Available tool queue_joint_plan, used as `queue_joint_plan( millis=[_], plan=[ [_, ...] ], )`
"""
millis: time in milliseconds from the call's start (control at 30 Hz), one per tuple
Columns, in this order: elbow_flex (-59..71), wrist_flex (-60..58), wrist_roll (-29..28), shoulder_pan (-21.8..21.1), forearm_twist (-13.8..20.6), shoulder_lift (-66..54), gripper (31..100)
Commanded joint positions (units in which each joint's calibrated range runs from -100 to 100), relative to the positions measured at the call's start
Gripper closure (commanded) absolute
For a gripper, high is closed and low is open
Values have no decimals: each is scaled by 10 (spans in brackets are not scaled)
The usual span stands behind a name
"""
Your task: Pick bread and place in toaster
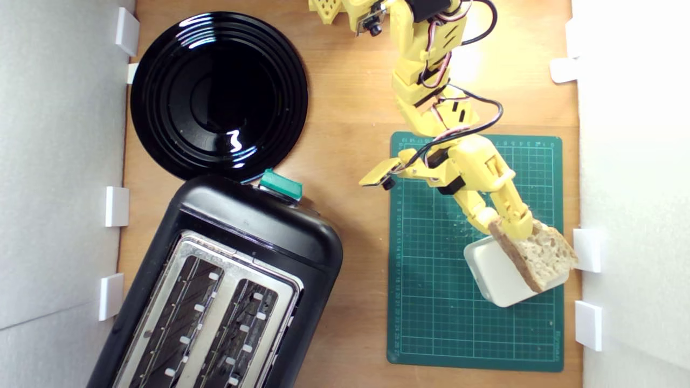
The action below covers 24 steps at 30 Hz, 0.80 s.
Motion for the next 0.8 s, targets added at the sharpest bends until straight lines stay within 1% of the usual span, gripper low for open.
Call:
queue_joint_plan(
  millis=[0,167,367,533,767],
  plan=[
    [-23,-18,1,-6,-7,-12,640],
    [-21,-17,0,-7,-7,-16,692],
    [-19,-17,-1,-8,-8,-18,726],
    [-17,-3,-2,-3,-8,-46,760],
    [-17,69,-2,-2,-8,-103,767]
  ],
)
